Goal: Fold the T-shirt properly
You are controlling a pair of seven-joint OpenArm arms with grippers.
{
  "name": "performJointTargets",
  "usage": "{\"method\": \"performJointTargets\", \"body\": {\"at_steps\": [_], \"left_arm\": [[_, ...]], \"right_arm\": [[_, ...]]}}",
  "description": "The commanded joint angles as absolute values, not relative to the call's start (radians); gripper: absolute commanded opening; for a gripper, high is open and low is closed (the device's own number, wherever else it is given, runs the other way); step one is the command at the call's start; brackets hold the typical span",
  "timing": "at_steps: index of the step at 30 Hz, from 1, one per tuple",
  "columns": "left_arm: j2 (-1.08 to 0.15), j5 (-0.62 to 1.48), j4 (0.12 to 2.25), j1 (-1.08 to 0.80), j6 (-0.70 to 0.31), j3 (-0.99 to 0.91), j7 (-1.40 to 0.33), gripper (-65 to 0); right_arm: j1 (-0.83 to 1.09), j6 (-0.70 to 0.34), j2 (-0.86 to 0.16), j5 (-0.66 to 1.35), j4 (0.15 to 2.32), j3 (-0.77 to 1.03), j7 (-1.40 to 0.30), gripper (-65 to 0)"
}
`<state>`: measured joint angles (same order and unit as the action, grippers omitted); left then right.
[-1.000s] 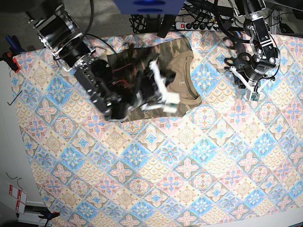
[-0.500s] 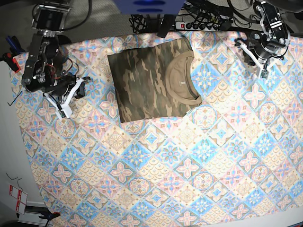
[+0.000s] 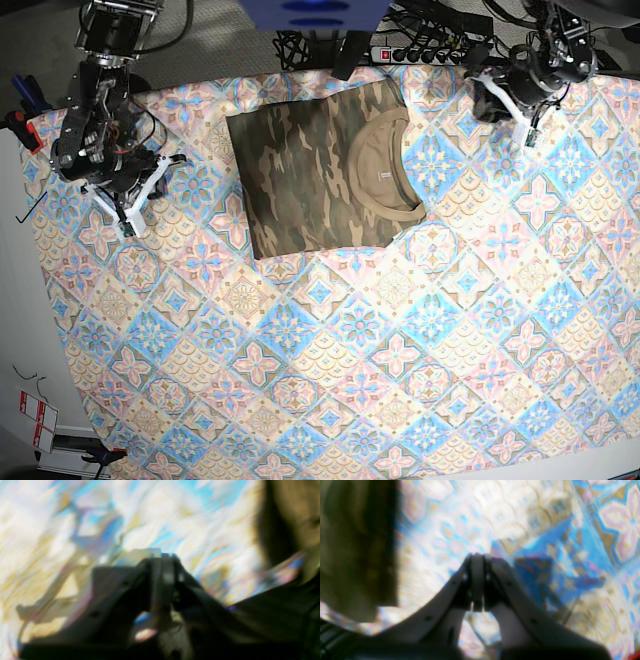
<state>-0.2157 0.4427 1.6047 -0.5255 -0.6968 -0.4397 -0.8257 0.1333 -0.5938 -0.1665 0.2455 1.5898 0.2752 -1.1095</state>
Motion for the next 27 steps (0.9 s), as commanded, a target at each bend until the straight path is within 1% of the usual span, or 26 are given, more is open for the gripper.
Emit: {"method": "performJointTargets", "body": {"at_steps": [1,3,5,6,9,11,21,22,24,27], "left_arm": [[-0.232,0.489,1.621,-0.527,-0.697,-0.449,-0.811,-50.3],[-0.232,0.579,1.621,-0.526,-0.698,-0.452,-0.811,-40.3],[-0.237,0.670,1.626,-0.526,-0.698,-0.453,-0.811,-33.9],[-0.248,0.727,1.626,-0.524,-0.698,-0.453,-0.814,-32.2],[-0.285,0.895,1.620,-0.524,-0.698,-0.447,-0.816,-31.2],[-0.289,0.966,1.621,-0.522,-0.698,-0.447,-0.816,-31.2],[-0.280,0.993,1.621,-0.493,-0.698,-0.414,-0.816,-30.9],[-0.278,0.993,1.623,-0.492,-0.698,-0.414,-0.816,-29.7],[-0.266,1.003,1.621,-0.490,-0.698,-0.414,-0.816,-25.2],[-0.260,1.001,1.618,-0.481,-0.698,-0.414,-0.816,-15.4]], "right_arm": [[0.124,-0.596,-0.179,0.243,1.598,0.278,-1.095,-65.0],[0.124,-0.596,-0.177,0.231,1.584,0.277,-1.095,-65.0],[0.125,-0.596,-0.177,0.234,1.570,0.277,-1.093,-65.0],[0.125,-0.596,-0.177,0.234,1.564,0.277,-1.093,-65.0],[0.125,-0.596,-0.180,0.232,1.558,0.277,-1.093,-65.0],[0.125,-0.596,-0.182,0.232,1.555,0.277,-1.093,-65.0],[0.127,-0.598,-0.183,0.232,1.555,0.277,-1.093,-65.0],[0.127,-0.598,-0.183,0.232,1.555,0.277,-1.093,-65.0],[0.127,-0.598,-0.183,0.232,1.555,0.277,-1.093,-65.0],[0.127,-0.598,-0.183,0.232,1.555,0.277,-1.093,-65.0]]}}
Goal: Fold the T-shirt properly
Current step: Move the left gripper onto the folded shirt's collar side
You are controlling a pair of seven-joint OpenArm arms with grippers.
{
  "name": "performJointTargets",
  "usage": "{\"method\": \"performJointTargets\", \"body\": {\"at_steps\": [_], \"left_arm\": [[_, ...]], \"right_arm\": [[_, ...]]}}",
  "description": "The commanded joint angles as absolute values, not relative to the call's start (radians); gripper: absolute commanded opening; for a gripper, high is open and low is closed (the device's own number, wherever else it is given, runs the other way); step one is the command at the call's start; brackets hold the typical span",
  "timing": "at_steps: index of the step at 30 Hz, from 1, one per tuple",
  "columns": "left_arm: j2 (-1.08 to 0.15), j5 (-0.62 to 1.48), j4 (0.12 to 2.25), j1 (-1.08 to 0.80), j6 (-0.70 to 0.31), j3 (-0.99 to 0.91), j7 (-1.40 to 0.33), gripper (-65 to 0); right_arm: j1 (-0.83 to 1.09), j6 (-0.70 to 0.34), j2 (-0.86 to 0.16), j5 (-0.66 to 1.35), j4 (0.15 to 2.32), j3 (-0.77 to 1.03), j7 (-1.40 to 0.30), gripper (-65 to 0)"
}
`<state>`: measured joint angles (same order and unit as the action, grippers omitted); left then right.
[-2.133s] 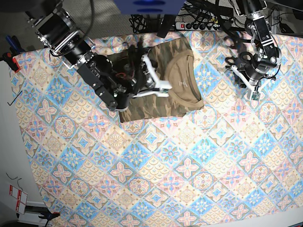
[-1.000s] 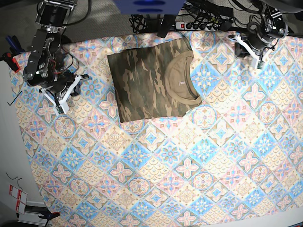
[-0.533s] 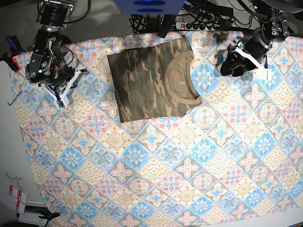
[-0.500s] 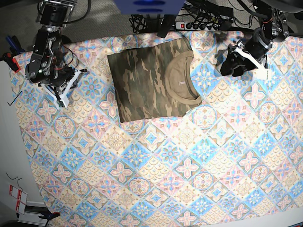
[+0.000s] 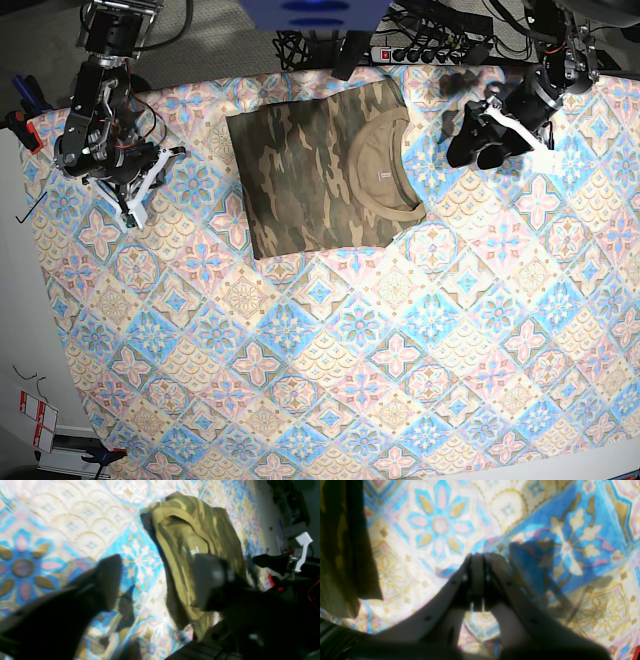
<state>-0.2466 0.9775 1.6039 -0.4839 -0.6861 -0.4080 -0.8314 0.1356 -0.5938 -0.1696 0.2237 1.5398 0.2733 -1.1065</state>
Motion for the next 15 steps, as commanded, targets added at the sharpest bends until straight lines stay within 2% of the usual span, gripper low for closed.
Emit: {"method": "performJointTargets", "body": {"at_steps": [1,5,11,15], "left_arm": [[-0.257,1.001,1.616,-0.479,-0.698,-0.414,-0.816,-12.6],[-0.231,0.997,1.570,-0.453,-0.698,-0.410,-0.816,-4.5],[-0.229,0.993,1.400,-0.394,-0.698,-0.280,-0.808,-4.6],[-0.176,0.931,1.363,-0.377,-0.698,-0.257,-0.759,-4.6]], "right_arm": [[0.127,-0.598,-0.183,0.232,1.555,0.277,-1.093,-65.0],[0.127,-0.598,-0.183,0.232,1.554,0.275,-1.093,-65.0],[0.140,-0.598,-0.183,0.232,1.555,0.275,-1.093,-65.0],[0.140,-0.598,-0.183,0.232,1.555,0.275,-1.093,-65.0]]}}
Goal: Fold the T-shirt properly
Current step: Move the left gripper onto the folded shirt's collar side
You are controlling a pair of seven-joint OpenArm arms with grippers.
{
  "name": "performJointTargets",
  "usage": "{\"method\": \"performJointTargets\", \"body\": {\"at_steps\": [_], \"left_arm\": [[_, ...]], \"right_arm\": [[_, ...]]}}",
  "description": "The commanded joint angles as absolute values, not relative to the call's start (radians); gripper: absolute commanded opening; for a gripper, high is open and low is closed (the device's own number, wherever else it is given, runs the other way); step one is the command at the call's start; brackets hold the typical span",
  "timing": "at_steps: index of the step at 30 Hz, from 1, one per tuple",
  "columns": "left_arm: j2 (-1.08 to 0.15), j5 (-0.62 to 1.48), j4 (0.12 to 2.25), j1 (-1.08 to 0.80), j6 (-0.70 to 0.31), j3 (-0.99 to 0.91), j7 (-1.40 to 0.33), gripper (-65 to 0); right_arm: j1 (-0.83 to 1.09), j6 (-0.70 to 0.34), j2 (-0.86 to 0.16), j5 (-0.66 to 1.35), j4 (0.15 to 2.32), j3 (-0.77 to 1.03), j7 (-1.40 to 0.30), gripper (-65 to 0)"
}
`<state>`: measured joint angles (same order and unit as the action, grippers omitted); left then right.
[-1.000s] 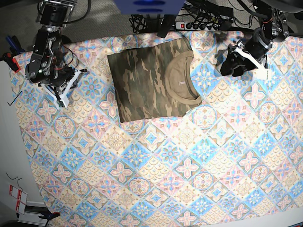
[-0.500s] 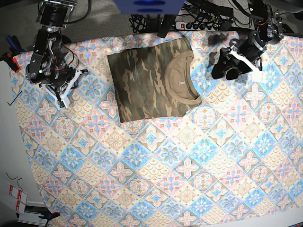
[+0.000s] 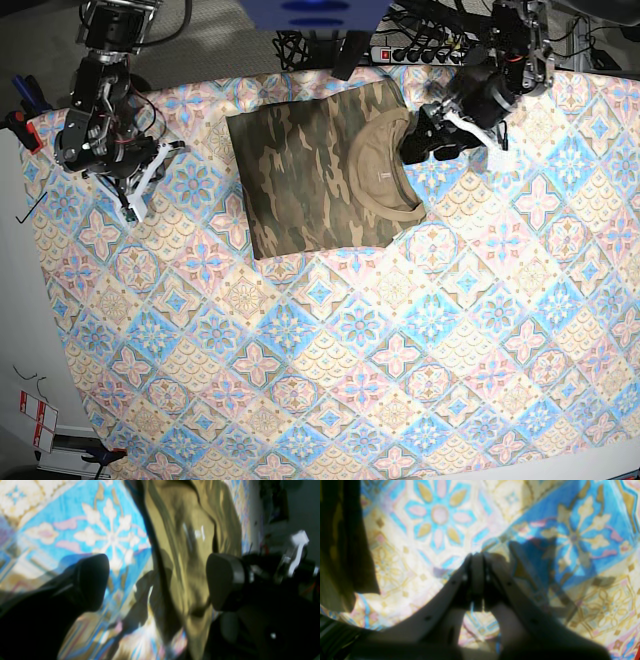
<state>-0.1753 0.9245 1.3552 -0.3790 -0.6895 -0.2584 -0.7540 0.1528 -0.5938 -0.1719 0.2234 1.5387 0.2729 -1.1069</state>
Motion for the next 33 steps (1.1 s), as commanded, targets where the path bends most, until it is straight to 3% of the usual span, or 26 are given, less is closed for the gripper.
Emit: {"method": "performJointTargets", "body": {"at_steps": [1,7,19,33], "left_arm": [[-0.162,0.903,1.363,-0.375,-0.698,-0.257,-0.759,-4.6],[-0.094,0.806,1.296,-0.326,-0.698,-0.220,-0.751,-4.6],[-0.035,0.803,1.162,-0.229,-0.698,-0.177,-0.750,-4.6],[-0.035,0.802,1.147,-0.180,-0.698,-0.042,-0.750,-4.6]], "right_arm": [[0.140,-0.598,-0.183,0.232,1.555,0.275,-1.093,-65.0],[0.140,-0.598,-0.183,0.232,1.555,0.275,-1.093,-65.0],[0.140,-0.598,-0.183,0.232,1.555,0.275,-1.092,-65.0],[0.139,-0.598,-0.183,0.234,1.555,0.275,-1.092,-65.0]]}}
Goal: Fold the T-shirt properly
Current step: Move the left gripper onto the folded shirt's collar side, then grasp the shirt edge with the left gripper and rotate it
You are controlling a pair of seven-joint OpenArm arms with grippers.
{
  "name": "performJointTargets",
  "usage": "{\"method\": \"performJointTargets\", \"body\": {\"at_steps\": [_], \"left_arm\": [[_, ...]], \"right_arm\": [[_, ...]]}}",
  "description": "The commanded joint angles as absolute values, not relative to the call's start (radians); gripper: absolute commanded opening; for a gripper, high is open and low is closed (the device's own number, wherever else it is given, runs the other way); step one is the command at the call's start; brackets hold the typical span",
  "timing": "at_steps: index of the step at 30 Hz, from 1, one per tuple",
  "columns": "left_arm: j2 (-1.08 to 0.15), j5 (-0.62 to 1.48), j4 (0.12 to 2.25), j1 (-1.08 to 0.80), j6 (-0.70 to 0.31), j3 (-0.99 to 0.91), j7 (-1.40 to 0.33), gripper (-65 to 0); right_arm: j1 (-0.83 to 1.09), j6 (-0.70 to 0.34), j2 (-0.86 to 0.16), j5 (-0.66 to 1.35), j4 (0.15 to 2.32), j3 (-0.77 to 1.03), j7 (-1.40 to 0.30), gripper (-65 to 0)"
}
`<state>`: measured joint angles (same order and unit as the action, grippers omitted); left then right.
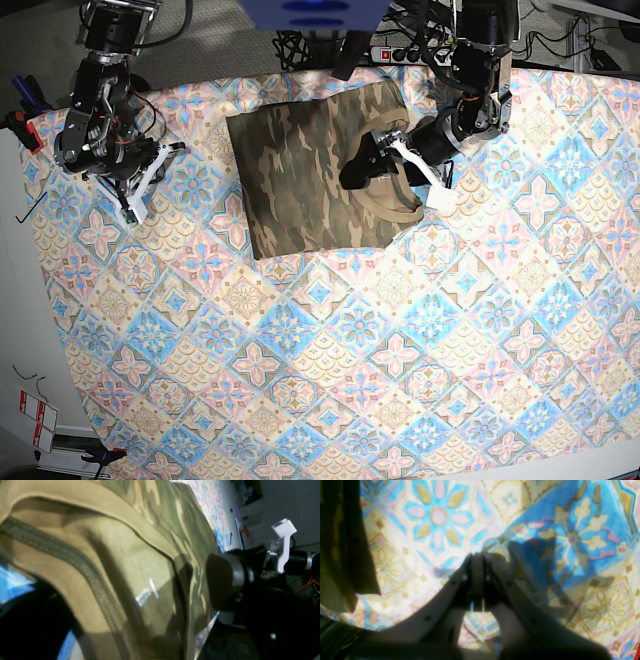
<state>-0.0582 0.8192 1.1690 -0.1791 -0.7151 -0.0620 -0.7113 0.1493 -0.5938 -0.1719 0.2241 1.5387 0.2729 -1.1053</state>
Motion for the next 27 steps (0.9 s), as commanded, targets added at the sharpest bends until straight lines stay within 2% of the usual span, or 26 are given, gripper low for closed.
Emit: {"method": "performJointTargets", "body": {"at_steps": [1,6,9,13,19,27], "left_arm": [[-0.035,0.802,1.135,-0.179,-0.698,-0.042,-0.750,-4.6],[-0.035,0.751,1.052,-0.139,-0.698,-0.002,-0.750,-4.9],[-0.033,0.742,1.026,-0.124,-0.698,0.001,-0.750,-10.9],[-0.033,0.743,1.024,-0.122,-0.698,-0.001,-0.750,-29.9],[-0.035,0.739,1.020,-0.105,-0.698,-0.002,-0.750,-65.0],[-0.042,0.737,1.024,-0.101,-0.698,0.004,-0.789,-65.0]], "right_arm": [[0.139,-0.598,-0.183,0.234,1.555,0.275,-1.092,-65.0],[0.137,-0.598,-0.183,0.234,1.555,0.277,-1.092,-65.0],[0.136,-0.598,-0.183,0.234,1.555,0.277,-1.092,-65.0],[0.136,-0.598,-0.183,0.234,1.555,0.277,-1.092,-65.0],[0.134,-0.598,-0.183,0.236,1.555,0.278,-1.092,-65.0],[0.134,-0.598,-0.183,0.236,1.555,0.278,-1.092,-65.0]]}}
